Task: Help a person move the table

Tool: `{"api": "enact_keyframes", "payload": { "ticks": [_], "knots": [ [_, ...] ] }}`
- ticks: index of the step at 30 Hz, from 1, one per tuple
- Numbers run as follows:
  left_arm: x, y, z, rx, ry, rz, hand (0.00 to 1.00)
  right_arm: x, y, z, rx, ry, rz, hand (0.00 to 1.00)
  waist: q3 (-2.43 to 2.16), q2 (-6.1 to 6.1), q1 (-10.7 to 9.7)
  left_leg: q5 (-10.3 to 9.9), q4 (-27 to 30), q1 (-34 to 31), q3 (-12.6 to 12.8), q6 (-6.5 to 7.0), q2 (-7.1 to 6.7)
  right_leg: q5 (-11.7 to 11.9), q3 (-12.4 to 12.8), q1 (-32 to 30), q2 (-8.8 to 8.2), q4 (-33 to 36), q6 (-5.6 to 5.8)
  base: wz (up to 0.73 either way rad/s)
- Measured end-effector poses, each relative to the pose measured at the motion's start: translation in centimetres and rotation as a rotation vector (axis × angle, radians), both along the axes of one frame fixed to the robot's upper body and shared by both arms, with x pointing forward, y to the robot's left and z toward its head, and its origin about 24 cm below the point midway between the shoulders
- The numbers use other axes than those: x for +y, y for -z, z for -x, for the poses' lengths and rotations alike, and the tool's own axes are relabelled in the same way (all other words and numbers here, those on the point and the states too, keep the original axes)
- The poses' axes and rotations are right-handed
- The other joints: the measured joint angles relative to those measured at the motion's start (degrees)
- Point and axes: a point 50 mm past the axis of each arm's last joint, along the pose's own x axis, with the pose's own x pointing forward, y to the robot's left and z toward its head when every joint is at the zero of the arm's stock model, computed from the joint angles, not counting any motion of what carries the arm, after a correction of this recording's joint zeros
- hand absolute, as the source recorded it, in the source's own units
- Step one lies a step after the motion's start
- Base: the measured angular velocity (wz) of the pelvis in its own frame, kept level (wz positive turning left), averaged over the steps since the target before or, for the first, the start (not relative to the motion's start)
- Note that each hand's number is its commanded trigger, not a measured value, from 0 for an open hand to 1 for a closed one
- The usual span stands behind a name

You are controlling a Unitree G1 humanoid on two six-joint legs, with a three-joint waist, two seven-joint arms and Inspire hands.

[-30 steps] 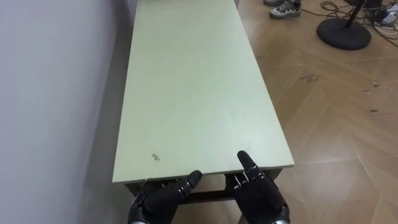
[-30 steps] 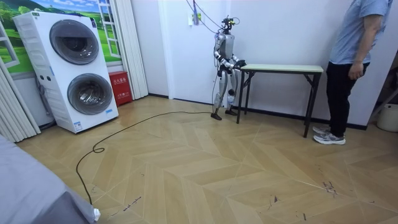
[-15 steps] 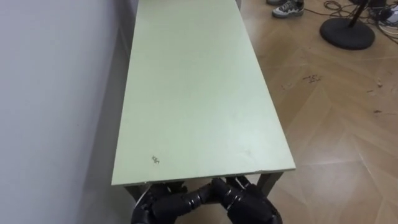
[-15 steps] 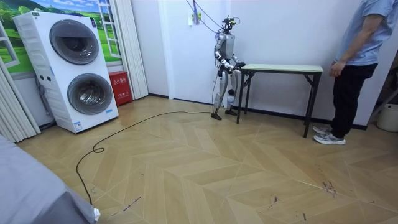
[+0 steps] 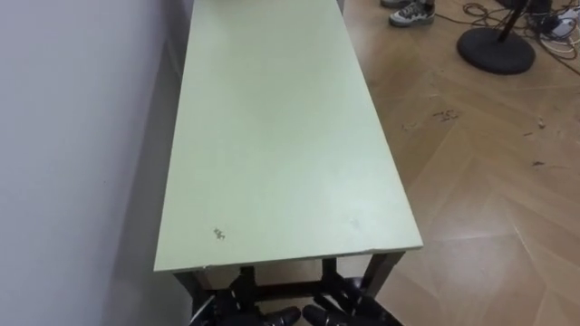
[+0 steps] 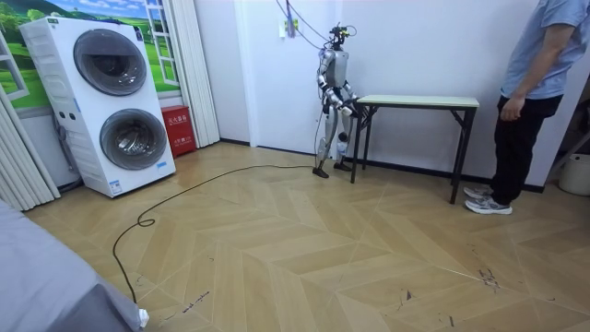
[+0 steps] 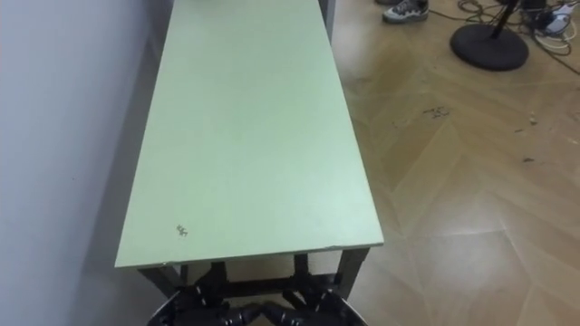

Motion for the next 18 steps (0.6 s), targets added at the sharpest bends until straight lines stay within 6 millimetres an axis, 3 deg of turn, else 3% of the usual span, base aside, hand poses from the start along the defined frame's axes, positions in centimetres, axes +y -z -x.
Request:
{"api": "enact_keyframes", "payload": {
  "ticks": [5, 9, 11, 14, 18],
  "knots": [
    [0.9, 1.3, 1.1, 0.060, 0.065, -0.106, 0.00, -0.9, 1.1, 0.9, 0.062, -0.052, 0.095, 0.00, -0.12, -0.63, 0.0, 0.3, -0.5, 0.5, -0.1, -0.18, 0.02, 0.0, -0.2, 0.4, 0.05, 0.0, -0.05, 0.01],
    [1.5, 1.9, 1.1, 0.080, 0.059, -0.134, 0.00, -1.5, 2.3, 2.3, 0.141, -0.080, 0.162, 0.00, 0.20, -1.27, 0.2, 0.1, -0.6, 1.4, -0.1, -0.49, 0.04, 0.1, -0.2, 1.2, 0.06, -0.1, -0.11, -0.01],
    [1.7, 2.2, 1.2, 0.093, 0.050, -0.147, 0.00, -1.8, 2.5, 2.1, 0.154, -0.074, 0.191, 0.00, 0.37, -1.37, 0.3, 0.1, -0.7, 1.4, -0.3, -0.50, 0.01, 0.2, 0.0, 0.9, 0.14, -0.1, -0.28, -0.14],
    [2.2, 2.7, 1.4, 0.108, 0.019, -0.178, 0.00, -2.4, 3.1, 2.4, 0.189, -0.060, 0.243, 0.00, 0.29, -1.42, 0.3, 0.2, -1.0, 1.8, -0.6, -0.58, -0.01, 0.3, 0.6, 0.8, 0.31, -0.3, -0.42, -0.16],
    [2.9, 3.4, 2.1, 0.145, -0.071, -0.219, 0.00, -3.2, 3.7, 3.1, 0.239, 0.009, 0.294, 0.00, -0.48, -1.41, 0.3, 0.6, -1.6, 2.4, -0.5, -0.49, 0.05, 0.4, 0.7, 1.4, 0.51, -1.3, -0.64, -0.02]
  ]
}}
